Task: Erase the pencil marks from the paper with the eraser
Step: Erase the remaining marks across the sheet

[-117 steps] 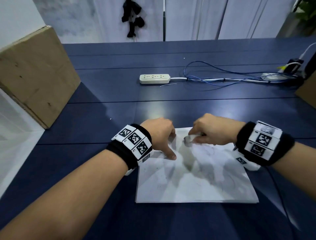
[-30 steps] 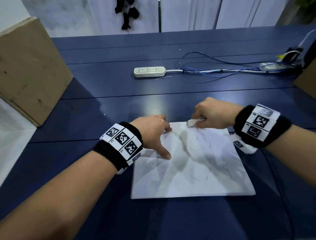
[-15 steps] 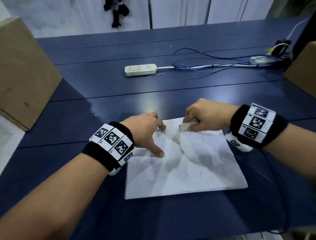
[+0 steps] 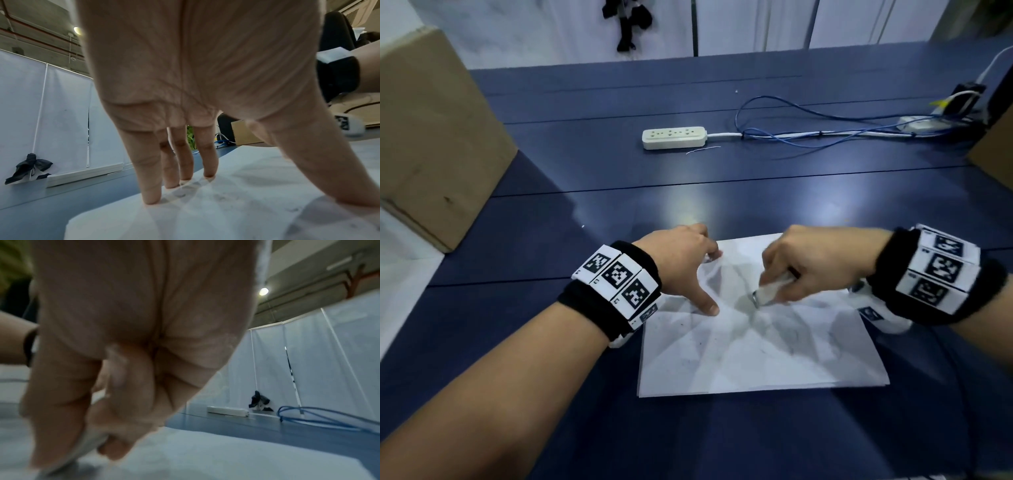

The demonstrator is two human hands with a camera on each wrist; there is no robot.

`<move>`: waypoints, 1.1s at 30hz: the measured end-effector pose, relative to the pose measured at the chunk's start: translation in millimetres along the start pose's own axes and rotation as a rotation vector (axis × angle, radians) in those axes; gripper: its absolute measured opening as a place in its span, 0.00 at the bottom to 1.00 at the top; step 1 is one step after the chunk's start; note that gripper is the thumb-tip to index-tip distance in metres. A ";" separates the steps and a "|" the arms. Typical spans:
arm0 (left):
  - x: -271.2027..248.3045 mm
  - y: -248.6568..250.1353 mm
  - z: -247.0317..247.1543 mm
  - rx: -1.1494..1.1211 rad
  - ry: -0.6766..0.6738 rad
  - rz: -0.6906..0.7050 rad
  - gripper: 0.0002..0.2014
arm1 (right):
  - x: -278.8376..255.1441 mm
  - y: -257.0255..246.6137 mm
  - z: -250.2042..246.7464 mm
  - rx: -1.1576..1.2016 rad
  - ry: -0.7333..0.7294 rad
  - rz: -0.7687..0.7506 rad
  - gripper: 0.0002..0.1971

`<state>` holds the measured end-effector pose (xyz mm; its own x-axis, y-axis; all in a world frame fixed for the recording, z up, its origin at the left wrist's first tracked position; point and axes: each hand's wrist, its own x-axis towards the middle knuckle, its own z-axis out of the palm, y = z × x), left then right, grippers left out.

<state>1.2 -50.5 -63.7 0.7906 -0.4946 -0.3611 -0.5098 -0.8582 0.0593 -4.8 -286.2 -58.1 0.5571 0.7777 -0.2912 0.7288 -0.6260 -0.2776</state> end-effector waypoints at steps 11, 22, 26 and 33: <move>0.8 -0.4 1.9 -0.009 0.007 0.004 0.43 | 8.5 15.7 -3.9 -0.041 0.094 0.067 0.20; -0.8 -0.1 1.0 -0.017 0.003 0.007 0.45 | 24.9 37.6 -11.9 -0.122 0.161 0.242 0.30; 0.5 -1.5 2.3 -0.010 0.002 0.004 0.44 | -2.8 4.6 -1.0 0.016 -0.011 0.044 0.15; -0.2 0.3 0.5 -0.014 0.003 0.009 0.45 | 19.4 30.9 -15.8 -0.074 0.196 0.245 0.24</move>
<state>0.7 -50.6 -64.1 0.7871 -0.5023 -0.3579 -0.5117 -0.8558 0.0758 34.8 -289.6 -57.9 0.7801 0.6055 -0.1573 0.5869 -0.7954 -0.1512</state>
